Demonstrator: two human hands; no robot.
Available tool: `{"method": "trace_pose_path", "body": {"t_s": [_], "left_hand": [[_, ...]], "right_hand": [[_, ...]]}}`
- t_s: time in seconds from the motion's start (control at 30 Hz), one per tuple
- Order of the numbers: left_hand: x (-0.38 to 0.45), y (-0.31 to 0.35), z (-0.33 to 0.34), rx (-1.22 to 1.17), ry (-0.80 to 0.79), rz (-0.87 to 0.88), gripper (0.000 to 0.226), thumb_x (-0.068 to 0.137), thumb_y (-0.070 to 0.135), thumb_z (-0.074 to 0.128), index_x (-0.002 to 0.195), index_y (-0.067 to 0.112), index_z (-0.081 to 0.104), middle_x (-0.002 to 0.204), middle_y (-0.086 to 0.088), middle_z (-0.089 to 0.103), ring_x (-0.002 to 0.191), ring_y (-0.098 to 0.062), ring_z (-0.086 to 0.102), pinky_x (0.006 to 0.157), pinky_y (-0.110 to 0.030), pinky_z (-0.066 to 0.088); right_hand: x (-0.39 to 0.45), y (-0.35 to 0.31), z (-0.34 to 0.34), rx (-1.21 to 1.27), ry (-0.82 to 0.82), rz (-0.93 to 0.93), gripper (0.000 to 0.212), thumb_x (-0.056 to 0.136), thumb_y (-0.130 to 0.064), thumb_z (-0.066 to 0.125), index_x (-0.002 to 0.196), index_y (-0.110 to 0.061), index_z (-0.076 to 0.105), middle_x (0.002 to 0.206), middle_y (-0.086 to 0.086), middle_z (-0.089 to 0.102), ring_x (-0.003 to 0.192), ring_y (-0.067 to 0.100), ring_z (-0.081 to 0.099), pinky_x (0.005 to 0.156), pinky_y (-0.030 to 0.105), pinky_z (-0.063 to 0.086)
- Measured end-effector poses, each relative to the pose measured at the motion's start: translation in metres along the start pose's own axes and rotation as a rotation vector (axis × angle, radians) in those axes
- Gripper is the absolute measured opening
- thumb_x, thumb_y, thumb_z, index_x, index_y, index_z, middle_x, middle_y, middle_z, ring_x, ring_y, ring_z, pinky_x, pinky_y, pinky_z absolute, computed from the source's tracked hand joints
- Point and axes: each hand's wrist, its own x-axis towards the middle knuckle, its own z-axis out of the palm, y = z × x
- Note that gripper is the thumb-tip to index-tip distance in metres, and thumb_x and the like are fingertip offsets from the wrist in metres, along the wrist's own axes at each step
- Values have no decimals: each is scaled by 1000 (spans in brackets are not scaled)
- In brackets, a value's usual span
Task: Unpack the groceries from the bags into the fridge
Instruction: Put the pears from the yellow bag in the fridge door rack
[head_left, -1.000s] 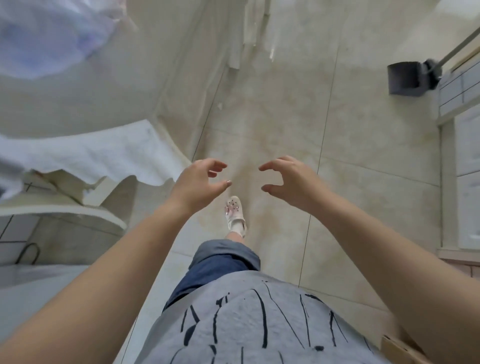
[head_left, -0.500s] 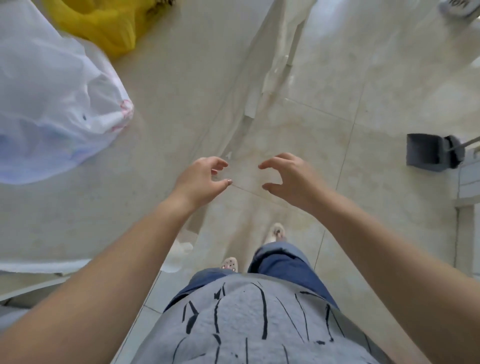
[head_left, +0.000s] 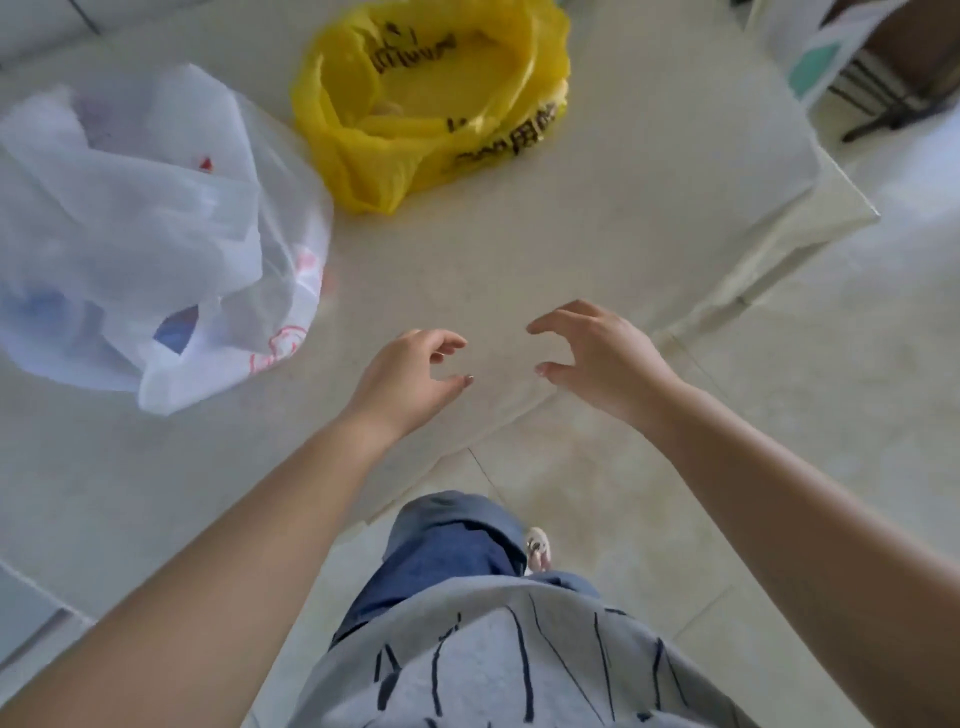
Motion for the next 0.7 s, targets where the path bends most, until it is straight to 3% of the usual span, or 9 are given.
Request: {"method": "trace_pose_path", "body": {"t_s": [0.3,0.53,0.7], "left_hand": [[106,1,-41,-77,199,-122,38,83,23,70,119,16,61,111,2,61,103,-10,58,84,-24,44],[172,3,-78,-171,304,-197,36,81,21,72,115,16,62,108,0,62,103,-16,59,88,-32,49],[218,4,-89,-233,385,-299,33,81,24,73,112,18,63,104,5,62,99,-13,61,86,-29,49]], "right_hand": [[146,3,-52,-30,-76,-212,44,86,-35,64,128,-32,52,134,-5,49,117,18,52,89,33,45],[228,1,-85,-33,-98,-297,48,85,-35,66,130,-30,52,137,-3,48,118,21,51,93,34,44],[296,8,-104,13,-120,-369,45,83,-29,67,126,-31,55,131,-2,51,113,21,53,89,35,46]]}}
